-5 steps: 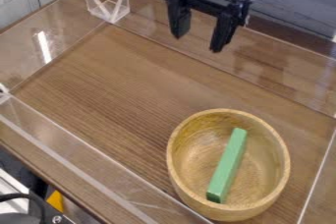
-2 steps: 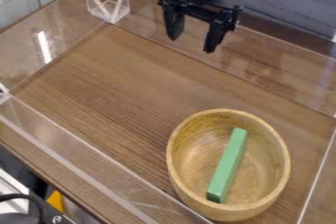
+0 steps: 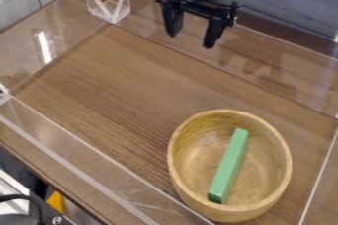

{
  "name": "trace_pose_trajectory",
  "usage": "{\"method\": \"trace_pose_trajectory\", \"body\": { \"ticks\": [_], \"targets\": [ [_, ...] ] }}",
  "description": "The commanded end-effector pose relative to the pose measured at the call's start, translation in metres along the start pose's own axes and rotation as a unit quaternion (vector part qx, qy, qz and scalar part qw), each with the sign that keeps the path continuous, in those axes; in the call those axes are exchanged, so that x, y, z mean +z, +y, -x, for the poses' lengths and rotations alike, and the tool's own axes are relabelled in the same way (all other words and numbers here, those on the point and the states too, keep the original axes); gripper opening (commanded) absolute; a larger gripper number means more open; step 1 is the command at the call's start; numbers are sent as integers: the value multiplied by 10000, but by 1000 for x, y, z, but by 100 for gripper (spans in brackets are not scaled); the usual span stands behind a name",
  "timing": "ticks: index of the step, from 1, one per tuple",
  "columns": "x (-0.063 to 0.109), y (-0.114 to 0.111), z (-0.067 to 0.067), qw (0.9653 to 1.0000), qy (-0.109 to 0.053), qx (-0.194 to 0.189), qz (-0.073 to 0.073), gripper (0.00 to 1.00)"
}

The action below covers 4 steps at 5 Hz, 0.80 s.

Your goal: Remove the green block from inside the brown bowl and put it on the table

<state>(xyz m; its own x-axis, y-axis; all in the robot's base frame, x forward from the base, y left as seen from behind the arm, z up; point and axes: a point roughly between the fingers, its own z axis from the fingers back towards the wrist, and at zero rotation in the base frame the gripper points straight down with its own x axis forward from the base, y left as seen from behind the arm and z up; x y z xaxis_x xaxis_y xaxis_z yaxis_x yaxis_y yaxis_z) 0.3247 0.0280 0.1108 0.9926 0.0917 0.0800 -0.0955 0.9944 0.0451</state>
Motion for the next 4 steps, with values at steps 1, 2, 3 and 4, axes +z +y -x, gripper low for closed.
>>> {"method": "trace_pose_trajectory", "body": {
  "ticks": [1,2,3,4],
  "targets": [
    [17,7,-13,9991,-417,86,-24,100],
    [18,10,-14,9987,-505,113,-26,100],
    [19,11,-15,9981,-597,142,-27,100],
    [20,12,-15,9975,-690,159,-37,100]
  ]
}}
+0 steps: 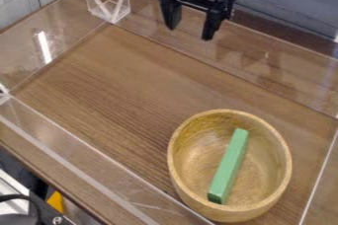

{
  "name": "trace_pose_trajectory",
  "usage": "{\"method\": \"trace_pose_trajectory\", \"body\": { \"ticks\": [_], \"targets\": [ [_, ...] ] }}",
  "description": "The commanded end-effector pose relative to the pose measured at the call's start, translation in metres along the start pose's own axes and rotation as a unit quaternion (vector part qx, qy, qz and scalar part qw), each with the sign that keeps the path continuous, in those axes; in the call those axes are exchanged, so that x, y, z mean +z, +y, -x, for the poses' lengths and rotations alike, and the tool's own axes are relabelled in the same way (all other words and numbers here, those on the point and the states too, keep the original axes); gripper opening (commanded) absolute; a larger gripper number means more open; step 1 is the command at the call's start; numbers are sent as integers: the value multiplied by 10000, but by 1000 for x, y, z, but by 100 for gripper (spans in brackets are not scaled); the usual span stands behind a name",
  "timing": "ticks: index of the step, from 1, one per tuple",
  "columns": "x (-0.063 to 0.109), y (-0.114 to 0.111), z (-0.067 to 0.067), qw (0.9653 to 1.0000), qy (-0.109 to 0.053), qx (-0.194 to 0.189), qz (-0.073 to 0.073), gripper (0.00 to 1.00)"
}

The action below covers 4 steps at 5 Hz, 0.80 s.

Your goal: Remove the green block from inside the brown bowl and put it on the table

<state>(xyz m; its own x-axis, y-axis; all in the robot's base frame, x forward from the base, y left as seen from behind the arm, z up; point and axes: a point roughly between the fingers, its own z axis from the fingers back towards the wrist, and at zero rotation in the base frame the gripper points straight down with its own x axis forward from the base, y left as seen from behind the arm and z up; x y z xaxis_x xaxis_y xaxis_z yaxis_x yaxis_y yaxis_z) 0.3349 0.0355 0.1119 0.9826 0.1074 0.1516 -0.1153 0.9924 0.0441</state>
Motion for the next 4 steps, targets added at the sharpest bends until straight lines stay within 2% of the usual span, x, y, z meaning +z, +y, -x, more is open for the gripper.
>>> {"method": "trace_pose_trajectory", "body": {
  "ticks": [1,4],
  "targets": [
    [22,6,-4,9991,-421,96,-41,100],
    [29,8,-2,9975,-663,221,-63,100]
  ]
}}
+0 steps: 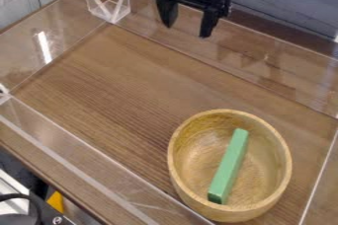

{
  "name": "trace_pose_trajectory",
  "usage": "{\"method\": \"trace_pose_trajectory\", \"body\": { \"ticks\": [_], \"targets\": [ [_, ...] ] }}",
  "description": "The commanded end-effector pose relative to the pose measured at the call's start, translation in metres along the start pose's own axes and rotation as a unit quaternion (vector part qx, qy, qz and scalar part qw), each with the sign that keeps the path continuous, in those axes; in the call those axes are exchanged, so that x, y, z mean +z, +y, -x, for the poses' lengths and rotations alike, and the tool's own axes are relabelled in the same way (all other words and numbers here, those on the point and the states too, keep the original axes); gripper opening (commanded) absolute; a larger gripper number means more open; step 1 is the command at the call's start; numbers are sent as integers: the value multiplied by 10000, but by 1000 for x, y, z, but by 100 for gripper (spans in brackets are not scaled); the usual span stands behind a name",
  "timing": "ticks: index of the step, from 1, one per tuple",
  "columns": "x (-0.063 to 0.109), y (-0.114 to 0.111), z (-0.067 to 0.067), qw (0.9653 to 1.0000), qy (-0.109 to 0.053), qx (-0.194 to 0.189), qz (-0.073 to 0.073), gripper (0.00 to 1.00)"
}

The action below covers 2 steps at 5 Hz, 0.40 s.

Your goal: Remove the green block from inside the brown bowl and put it on the table

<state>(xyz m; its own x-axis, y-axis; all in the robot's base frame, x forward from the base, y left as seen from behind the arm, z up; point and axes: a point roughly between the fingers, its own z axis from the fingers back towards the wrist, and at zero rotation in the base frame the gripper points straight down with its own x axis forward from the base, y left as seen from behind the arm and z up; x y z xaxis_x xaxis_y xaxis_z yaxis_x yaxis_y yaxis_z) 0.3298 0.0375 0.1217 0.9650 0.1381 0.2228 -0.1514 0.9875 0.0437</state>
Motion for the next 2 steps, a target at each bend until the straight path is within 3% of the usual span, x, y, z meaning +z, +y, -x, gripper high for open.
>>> {"method": "trace_pose_trajectory", "body": {
  "ticks": [1,2],
  "targets": [
    [19,4,-6,9992,-381,92,-32,100],
    [20,3,-5,9989,-446,131,-38,100]
  ]
}}
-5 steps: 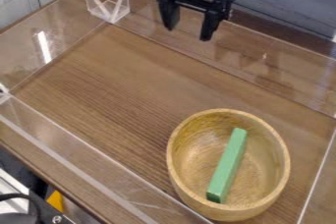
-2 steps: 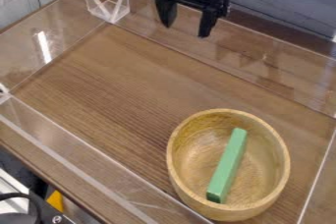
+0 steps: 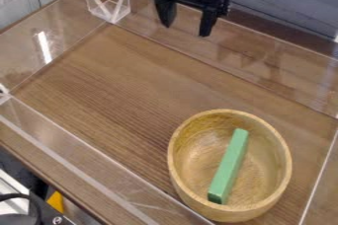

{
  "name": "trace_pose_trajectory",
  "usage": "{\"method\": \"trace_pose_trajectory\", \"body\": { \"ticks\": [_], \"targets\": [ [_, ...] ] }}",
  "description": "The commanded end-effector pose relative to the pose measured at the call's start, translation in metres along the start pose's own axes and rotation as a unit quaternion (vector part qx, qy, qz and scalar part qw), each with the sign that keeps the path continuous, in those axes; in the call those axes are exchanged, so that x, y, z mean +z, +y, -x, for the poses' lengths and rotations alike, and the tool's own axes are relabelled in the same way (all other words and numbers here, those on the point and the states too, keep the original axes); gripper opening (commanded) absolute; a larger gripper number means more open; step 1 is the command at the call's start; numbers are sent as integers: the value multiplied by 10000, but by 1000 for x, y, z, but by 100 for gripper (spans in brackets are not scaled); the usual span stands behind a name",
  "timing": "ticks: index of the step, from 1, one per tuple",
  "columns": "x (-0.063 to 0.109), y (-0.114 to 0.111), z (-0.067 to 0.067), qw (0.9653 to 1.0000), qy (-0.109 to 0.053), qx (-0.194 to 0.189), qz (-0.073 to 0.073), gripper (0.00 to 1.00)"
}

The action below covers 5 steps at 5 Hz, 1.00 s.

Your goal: Remove the green block from inside the brown bowl and put it on the table

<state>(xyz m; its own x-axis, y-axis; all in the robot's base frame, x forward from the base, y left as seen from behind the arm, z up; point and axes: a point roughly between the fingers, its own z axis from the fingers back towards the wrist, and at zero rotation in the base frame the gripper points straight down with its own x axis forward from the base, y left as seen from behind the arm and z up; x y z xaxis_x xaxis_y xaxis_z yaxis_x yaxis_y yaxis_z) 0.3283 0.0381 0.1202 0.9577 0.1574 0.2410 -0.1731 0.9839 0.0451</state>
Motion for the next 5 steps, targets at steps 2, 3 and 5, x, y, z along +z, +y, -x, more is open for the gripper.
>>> {"method": "trace_pose_trajectory", "body": {
  "ticks": [2,3,5],
  "targets": [
    [23,1,-8,9988,-477,63,-3,100],
    [25,0,-8,9986,-521,63,-4,100],
    [29,-6,-1,9988,-480,53,36,100]
  ]
}}
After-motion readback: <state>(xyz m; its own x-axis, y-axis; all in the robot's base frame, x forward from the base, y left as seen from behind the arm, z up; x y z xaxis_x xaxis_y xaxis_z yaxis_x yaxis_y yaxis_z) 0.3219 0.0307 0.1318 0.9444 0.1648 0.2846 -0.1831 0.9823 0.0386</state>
